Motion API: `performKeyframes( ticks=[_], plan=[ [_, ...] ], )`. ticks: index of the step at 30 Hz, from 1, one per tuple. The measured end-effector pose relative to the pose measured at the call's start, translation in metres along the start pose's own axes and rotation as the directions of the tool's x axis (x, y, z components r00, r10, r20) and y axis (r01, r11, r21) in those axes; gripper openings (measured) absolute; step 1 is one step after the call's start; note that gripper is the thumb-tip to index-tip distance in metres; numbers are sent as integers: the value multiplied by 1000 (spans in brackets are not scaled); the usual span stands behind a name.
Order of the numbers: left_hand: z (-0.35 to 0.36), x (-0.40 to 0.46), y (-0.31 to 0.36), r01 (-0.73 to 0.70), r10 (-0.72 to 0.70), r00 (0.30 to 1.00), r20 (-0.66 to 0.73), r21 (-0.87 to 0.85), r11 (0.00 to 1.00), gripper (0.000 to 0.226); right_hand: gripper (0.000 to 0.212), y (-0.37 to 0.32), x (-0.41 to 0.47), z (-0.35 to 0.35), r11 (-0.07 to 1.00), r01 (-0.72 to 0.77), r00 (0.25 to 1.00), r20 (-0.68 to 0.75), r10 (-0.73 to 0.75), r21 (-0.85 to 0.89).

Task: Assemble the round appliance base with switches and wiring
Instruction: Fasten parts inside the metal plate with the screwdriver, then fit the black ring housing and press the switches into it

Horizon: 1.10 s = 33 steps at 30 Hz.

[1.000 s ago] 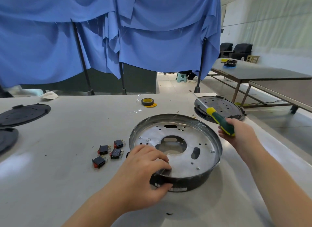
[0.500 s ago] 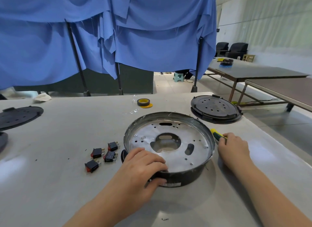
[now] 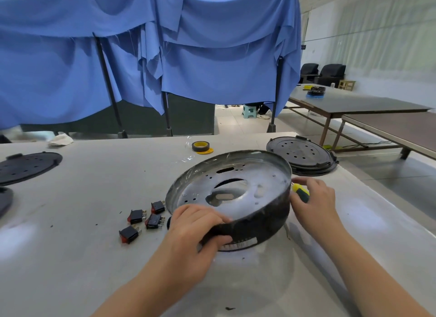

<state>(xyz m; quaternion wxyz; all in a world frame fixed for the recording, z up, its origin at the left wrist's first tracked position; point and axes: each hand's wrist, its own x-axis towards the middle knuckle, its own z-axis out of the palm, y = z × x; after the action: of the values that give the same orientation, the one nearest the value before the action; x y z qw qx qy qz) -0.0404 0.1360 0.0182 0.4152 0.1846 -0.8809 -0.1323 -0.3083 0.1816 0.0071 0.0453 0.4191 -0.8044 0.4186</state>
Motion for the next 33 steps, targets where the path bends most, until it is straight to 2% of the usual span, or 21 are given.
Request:
performKeyframes(
  ticks=[2, 5, 8, 10, 14, 18, 21, 23, 25, 27, 30, 33],
  plan=[
    [-6, 2, 4, 55, -60, 996, -59, -75, 996, 19, 27, -4, -3, 0, 984, 14, 999, 43, -22, 176],
    [-17, 8, 11, 130, -170, 975, -147, -248, 960, 17, 36, -9, -6, -2, 958, 26, 990, 128, -66, 285],
    [-30, 14, 16, 161, -299, 924, -238, -467, 870, 16, 54, -14, -11, -5, 921, 20, 968, 224, -116, 390],
    [-41, 18, 18, 157, -373, 895, -245, -610, 777, 25, 59, -20, -15, -6, 882, -23, 955, 272, -120, 470],
    [-57, 22, 12, 183, -456, 882, -114, -810, 557, 49, 48, -31, -22, -7, 813, -91, 947, 303, -109, 576],
    [-58, 24, 1, 272, -537, 840, 76, -916, 295, 33, 32, -42, -29, -7, 750, -105, 929, 334, -160, 653],
    [-55, 24, -4, 306, -493, 846, 204, -943, 134, 35, 15, -45, -31, -6, 709, -182, 947, 315, -60, 681],
    [-52, 26, -8, 328, -469, 841, 269, -943, 48, 39, 16, -44, -28, -6, 665, -263, 942, 336, 20, 698],
    [-49, 28, -14, 366, -491, 804, 334, -930, -34, 40, 18, -43, -27, -6, 671, -294, 942, 327, 82, 680],
    [-45, 27, -19, 405, -522, 771, 366, -913, -42, 38, 21, -42, -26, -5, 663, -314, 943, 303, 136, 680],
    [-40, 24, -21, 424, -600, 748, 283, -900, 104, 34, 23, -40, -20, -9, 642, -341, 937, 307, 169, 687],
    [-37, 22, -25, 421, -700, 691, 179, -887, 189, 36, 16, -38, -14, -17, 674, -403, 908, 363, 209, 619]
  ],
)
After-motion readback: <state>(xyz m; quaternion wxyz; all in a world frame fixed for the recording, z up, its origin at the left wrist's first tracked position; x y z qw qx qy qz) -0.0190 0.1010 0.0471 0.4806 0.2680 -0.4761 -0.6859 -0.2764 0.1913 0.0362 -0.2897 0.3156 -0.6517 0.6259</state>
